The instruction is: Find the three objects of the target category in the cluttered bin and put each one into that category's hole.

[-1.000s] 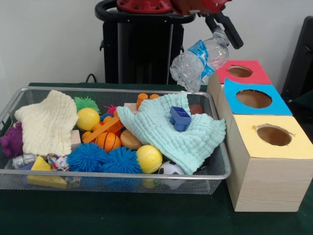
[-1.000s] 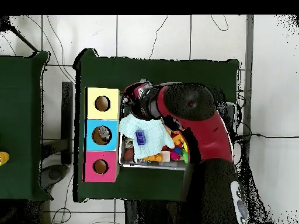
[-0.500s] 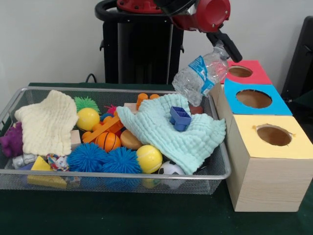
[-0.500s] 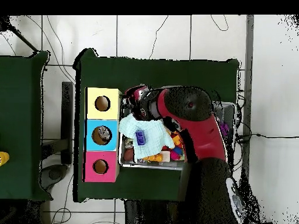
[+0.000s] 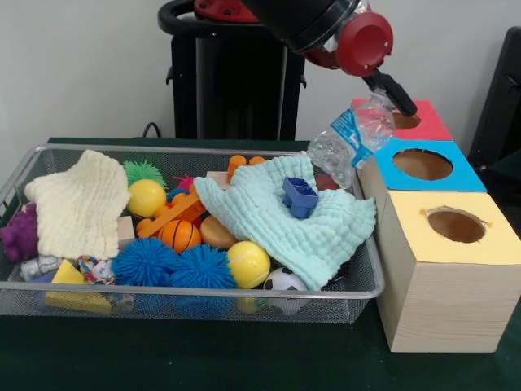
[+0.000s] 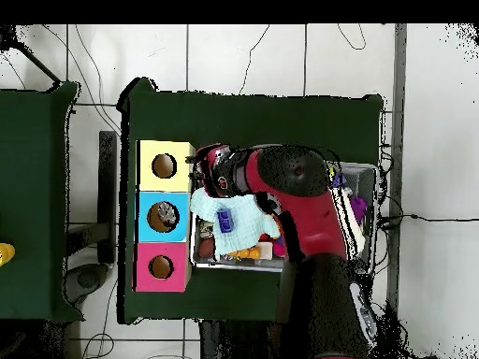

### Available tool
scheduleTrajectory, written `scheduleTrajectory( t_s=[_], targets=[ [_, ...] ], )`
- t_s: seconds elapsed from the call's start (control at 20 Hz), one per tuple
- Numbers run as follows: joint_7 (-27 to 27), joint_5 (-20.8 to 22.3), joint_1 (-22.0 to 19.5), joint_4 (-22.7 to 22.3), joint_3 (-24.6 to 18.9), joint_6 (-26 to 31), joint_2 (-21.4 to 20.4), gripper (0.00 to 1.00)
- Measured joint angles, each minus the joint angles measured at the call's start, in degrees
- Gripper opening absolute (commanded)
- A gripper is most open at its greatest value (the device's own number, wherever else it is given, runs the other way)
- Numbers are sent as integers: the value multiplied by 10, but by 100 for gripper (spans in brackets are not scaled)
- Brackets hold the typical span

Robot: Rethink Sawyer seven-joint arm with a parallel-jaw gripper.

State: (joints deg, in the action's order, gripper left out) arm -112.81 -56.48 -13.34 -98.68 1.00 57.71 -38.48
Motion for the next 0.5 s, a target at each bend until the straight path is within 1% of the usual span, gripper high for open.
scheduleTrajectory(
  t_s=[0.5],
  targets=[
    [0,-33,24,-2,-11,0,-5,0]
  ],
)
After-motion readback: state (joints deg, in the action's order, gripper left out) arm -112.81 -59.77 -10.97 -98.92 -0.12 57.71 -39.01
